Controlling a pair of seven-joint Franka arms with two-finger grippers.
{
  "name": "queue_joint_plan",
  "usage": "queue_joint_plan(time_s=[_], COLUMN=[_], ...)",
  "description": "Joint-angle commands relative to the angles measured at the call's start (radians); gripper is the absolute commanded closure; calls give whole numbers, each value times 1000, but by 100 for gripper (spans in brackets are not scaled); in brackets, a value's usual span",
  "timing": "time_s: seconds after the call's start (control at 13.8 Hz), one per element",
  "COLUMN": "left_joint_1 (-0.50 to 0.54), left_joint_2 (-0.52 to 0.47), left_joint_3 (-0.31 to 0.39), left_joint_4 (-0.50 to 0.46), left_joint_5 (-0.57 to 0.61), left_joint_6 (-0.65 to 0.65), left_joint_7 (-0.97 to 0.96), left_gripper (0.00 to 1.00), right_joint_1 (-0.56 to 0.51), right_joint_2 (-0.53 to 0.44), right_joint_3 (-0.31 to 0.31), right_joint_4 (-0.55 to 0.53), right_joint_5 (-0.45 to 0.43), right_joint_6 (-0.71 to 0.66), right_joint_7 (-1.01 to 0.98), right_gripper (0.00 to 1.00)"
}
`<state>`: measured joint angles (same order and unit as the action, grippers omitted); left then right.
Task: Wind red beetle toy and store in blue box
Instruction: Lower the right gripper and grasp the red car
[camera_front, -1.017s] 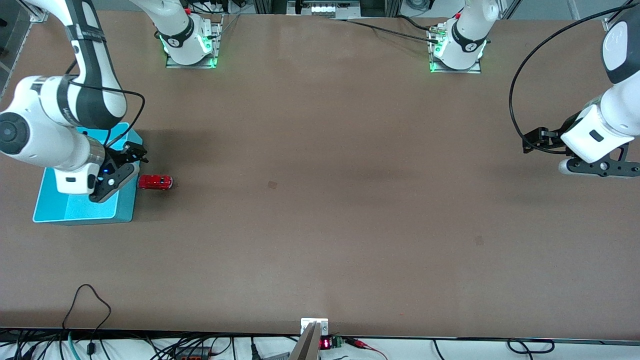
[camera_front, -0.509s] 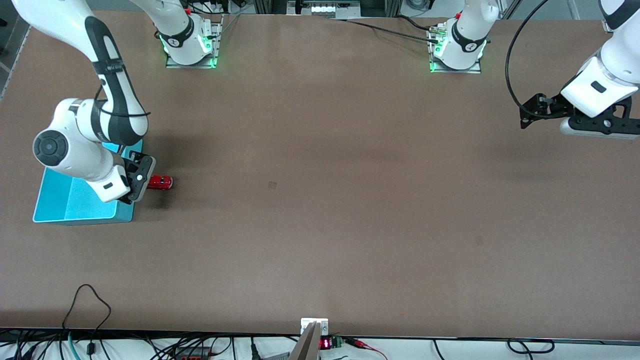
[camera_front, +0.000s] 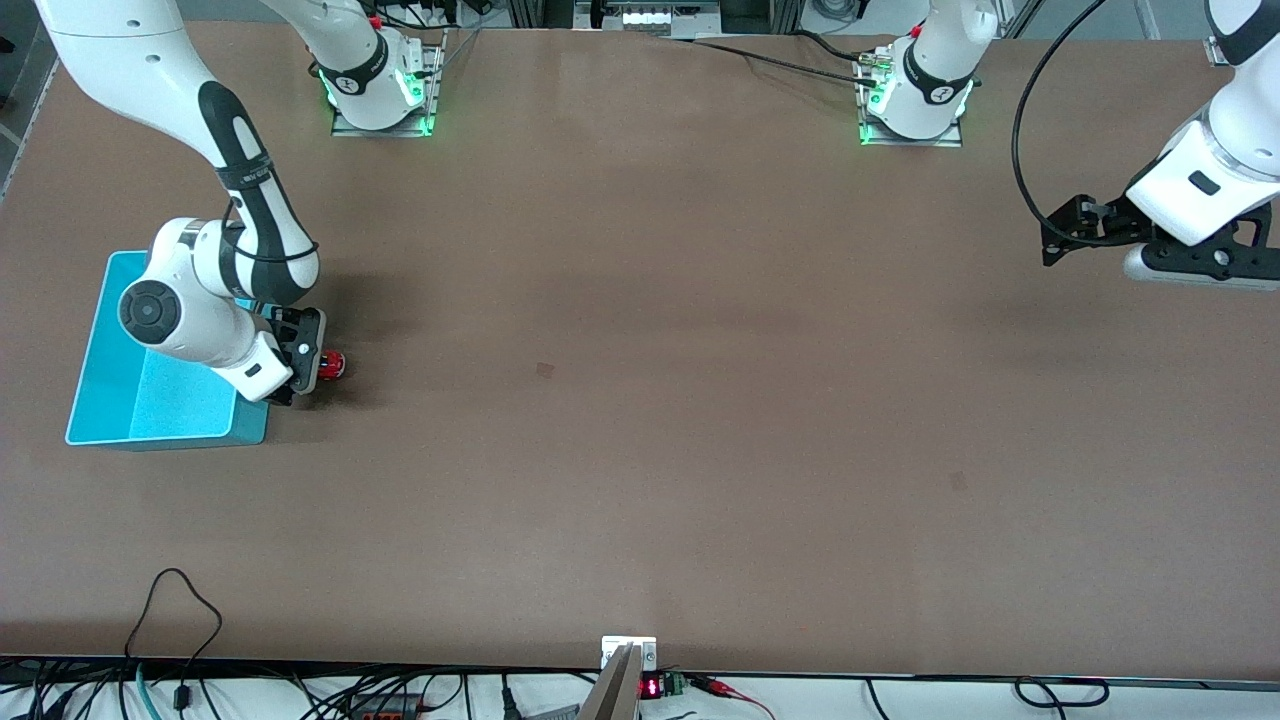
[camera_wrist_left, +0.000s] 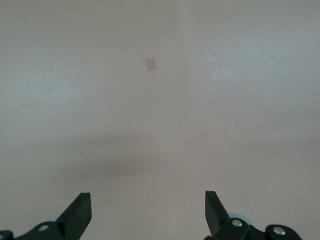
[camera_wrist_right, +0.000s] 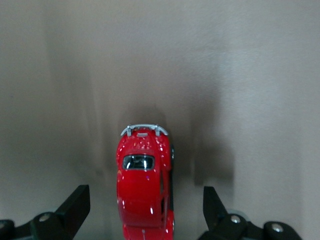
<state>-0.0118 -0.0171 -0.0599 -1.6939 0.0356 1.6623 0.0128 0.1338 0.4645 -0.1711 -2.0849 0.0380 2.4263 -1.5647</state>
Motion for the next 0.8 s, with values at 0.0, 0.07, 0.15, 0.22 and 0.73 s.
queue_joint_plan(time_s=[0.0,0.07,0.15,0.22,0.73], left_joint_1=[-17,-17,-19,-19,-19], left_joint_2=[36,37,36,36,32], left_joint_3=[11,11,11,11,9], left_joint_4=[62,62,62,60,60], left_joint_5=[-11,-11,-11,-11,-13], left_joint_6=[-38,-38,-38,-39,-61], left_joint_7=[-5,-5,-4,-1,1], left_gripper=[0,0,0,0,0], right_joint_1=[-2,-2,1,3,23], right_joint_2=[-20,-14,-9,-7,-43], right_joint_3=[5,5,5,5,10], right_joint_4=[-69,-72,-70,-69,-29], right_joint_5=[8,8,7,3,25], right_joint_6=[88,105,106,108,100], right_joint_7=[-35,-35,-35,-37,-22], right_gripper=[0,0,5,22,84])
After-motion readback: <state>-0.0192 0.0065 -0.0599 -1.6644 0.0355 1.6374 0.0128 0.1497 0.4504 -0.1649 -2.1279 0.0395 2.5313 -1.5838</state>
